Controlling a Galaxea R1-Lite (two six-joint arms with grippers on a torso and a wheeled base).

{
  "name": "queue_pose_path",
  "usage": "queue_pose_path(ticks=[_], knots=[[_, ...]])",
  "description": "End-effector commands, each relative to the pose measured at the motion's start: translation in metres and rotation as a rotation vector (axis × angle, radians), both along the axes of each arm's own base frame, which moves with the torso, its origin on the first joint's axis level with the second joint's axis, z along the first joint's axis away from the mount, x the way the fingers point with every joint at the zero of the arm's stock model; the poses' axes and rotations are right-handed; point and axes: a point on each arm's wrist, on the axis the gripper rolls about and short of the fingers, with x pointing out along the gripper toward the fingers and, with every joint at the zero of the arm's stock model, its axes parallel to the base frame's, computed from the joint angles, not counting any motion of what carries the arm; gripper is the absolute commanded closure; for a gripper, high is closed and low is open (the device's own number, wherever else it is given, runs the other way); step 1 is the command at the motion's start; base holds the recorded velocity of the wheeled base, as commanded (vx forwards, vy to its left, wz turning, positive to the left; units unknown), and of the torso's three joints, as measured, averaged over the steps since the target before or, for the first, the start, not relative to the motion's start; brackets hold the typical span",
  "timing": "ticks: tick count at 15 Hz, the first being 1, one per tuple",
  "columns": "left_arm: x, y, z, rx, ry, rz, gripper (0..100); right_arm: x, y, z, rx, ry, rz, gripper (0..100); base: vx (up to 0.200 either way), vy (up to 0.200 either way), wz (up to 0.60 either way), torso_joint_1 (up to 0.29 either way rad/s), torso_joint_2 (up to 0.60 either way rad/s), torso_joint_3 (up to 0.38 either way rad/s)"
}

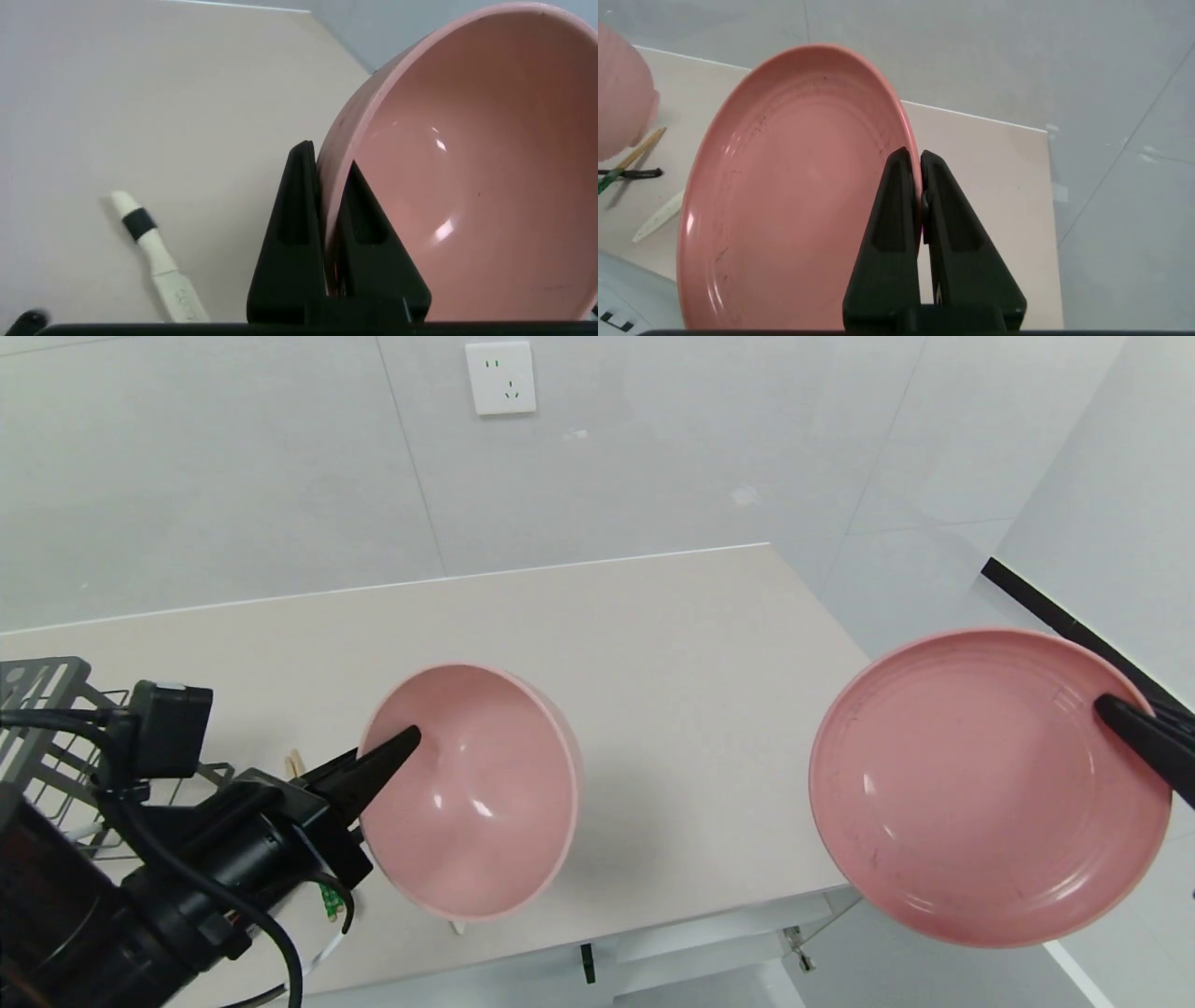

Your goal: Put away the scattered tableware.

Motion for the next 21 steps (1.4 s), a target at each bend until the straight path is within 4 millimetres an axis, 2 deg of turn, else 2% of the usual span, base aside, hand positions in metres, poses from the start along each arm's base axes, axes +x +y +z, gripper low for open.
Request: queue_pose_path(ticks=[1,4,7,8,15,17,21], knots=[[0.004,-0.007,-0.008,0.083,-0.007,-0.009,100,0.0,0.0,-0.002,-0.015,-0.001,-0.008,100,0.0,0.0,0.0,0.0,0.0,0.0],[-0.002,-0.018,0.001,0.033,-0.107,-0.066,100,-0.001,0.0,-0.003,-0.031,-0.006,-0.01,100,0.0,0.0,0.0,0.0,0.0,0.0],[0.008,-0.024,-0.01,0.08,-0.096,-0.038,100,-0.001,-0.001,-0.007,-0.034,0.006,-0.009,100,0.0,0.0,0.0,0.0,0.0,0.0],[0.008,-0.024,-0.01,0.094,-0.105,-0.036,100,-0.001,-0.001,-0.006,-0.034,0.005,-0.009,100,0.0,0.0,0.0,0.0,0.0,0.0],[0.004,-0.02,-0.003,0.118,-0.166,-0.023,100,-0.002,-0.001,-0.007,-0.034,0.008,-0.009,100,-0.2,0.0,0.0,0.0,0.0,0.001],[0.007,-0.016,-0.003,0.12,-0.163,0.0,100,-0.002,-0.001,-0.008,-0.034,0.009,-0.009,100,0.0,0.0,0.0,0.0,0.0,0.0],[0.007,-0.008,-0.008,0.146,-0.149,0.029,100,-0.001,-0.001,-0.007,-0.034,0.008,-0.011,100,0.0,-0.15,0.0,0.006,0.0,0.004]])
